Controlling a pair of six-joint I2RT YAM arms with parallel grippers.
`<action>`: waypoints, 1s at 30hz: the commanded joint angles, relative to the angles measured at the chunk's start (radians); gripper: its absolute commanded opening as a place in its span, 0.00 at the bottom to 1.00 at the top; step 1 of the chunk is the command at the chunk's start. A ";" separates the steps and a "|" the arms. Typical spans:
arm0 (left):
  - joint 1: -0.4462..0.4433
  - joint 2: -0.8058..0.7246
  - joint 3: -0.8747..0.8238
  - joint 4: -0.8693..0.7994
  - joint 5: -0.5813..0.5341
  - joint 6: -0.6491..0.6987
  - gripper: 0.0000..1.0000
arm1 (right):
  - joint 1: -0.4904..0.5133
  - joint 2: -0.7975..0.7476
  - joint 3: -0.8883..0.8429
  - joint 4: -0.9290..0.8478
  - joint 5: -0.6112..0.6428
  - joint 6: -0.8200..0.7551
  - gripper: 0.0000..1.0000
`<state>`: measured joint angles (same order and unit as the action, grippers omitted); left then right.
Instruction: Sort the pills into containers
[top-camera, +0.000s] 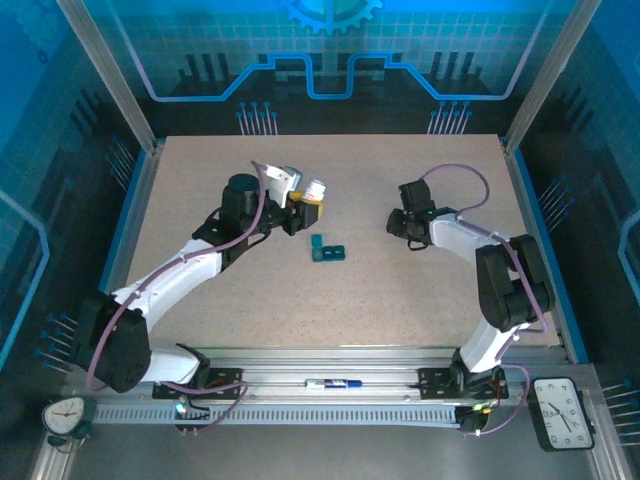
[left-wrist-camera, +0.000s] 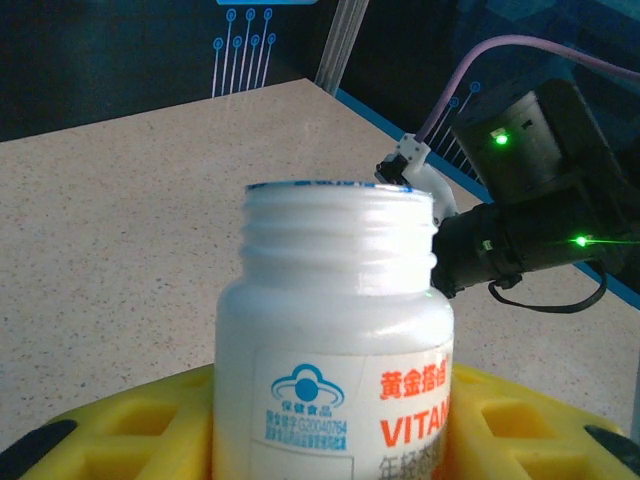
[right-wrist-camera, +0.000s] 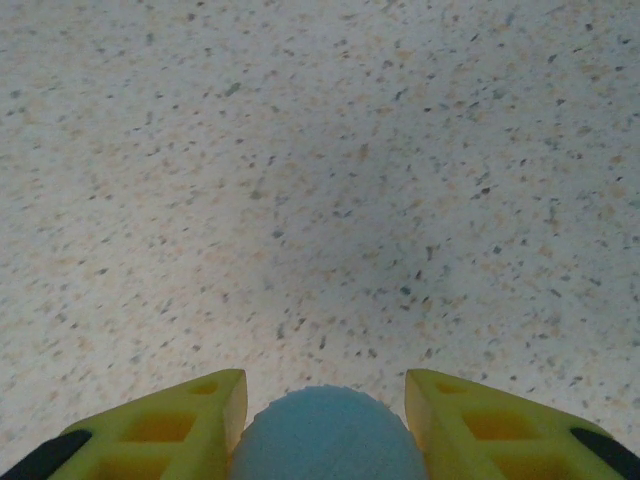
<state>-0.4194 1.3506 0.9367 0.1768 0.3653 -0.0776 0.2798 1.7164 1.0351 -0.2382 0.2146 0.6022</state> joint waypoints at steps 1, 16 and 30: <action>0.011 -0.031 -0.018 -0.010 -0.017 0.020 0.13 | -0.012 0.046 0.045 -0.048 0.076 0.021 0.43; 0.015 -0.031 -0.037 0.010 -0.009 0.013 0.13 | -0.012 0.097 0.022 -0.071 0.002 0.020 0.64; 0.020 -0.008 -0.041 0.008 -0.027 0.015 0.13 | 0.024 0.049 0.100 -0.028 -0.301 -0.079 0.56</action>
<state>-0.4095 1.3472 0.9112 0.1631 0.3546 -0.0761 0.2832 1.7275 1.0843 -0.2882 0.0387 0.5652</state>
